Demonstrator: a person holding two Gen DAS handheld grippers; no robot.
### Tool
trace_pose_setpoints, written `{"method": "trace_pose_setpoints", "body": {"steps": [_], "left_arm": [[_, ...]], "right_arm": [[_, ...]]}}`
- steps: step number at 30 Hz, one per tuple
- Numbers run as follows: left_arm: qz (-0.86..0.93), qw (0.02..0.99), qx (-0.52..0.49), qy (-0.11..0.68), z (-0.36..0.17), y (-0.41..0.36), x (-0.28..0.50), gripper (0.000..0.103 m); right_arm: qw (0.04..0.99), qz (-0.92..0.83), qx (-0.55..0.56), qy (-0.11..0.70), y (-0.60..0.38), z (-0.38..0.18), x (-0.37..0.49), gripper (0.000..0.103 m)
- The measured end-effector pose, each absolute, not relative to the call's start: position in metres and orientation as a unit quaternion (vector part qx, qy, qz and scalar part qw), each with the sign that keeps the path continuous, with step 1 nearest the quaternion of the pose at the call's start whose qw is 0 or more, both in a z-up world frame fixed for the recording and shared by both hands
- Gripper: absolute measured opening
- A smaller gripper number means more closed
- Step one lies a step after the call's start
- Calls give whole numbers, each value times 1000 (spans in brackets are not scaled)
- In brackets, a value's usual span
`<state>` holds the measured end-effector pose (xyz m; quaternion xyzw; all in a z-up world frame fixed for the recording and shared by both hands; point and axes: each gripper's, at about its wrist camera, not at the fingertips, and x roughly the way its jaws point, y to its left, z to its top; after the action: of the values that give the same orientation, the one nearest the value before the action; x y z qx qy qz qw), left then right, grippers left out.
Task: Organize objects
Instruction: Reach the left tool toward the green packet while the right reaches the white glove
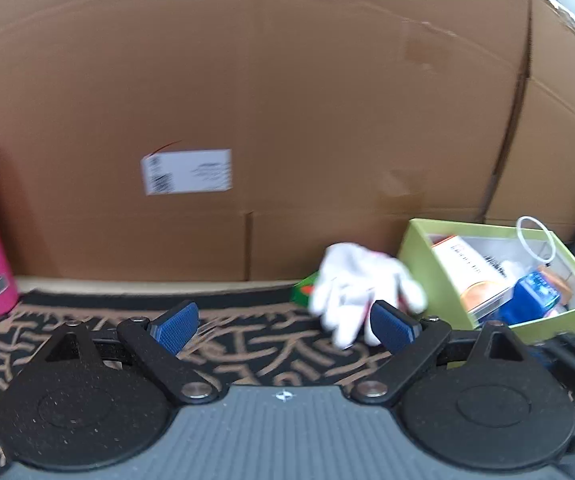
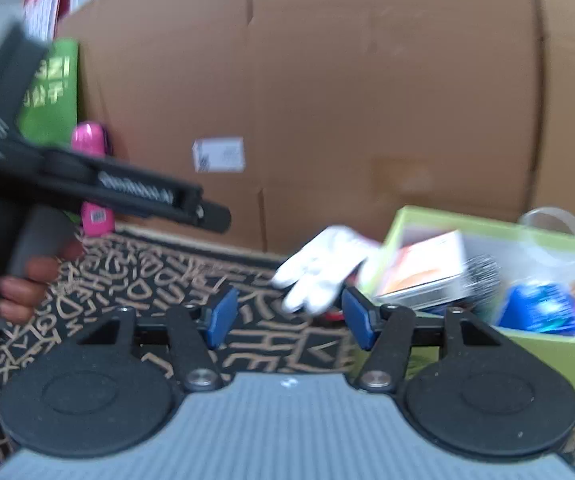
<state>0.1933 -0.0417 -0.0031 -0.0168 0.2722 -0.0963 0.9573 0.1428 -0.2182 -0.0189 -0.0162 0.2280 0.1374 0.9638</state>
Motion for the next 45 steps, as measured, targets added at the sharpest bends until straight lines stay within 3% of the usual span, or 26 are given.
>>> {"method": "trace_pose_setpoints", "body": {"steps": [12,18,27,32,40,41,42,43,45], "left_arm": [[-140,944,-33,297,-29,-33,217,96],[-193,939,-25,284,-43,-73,251,96],[-208,934,-8,290,-52,-84,308,96],[-210,929,-3,305,-65,-71,327,96],[-226,908,-25,353,-90,-72,357,94],[-231,906,-33,353,-91,-70,358,94],[-234,905,-35,353,-90,-68,357,86],[-248,902,-38,352,-90,-66,354,71],[-268,890,-65,363,-90,-60,346,60]], "right_arm": [[965,-32,3,260,-214,-55,167,60],[961,-54,5,273,-229,-65,160,78],[962,10,1,272,-204,-64,179,80],[966,-21,-26,257,-184,-71,222,102],[957,5,-8,289,-194,-79,282,103],[957,8,-4,291,-194,-79,286,103],[957,16,-4,289,-194,-78,289,103],[958,34,-2,286,-195,-78,289,103],[958,81,-6,276,-192,-75,283,99]]}}
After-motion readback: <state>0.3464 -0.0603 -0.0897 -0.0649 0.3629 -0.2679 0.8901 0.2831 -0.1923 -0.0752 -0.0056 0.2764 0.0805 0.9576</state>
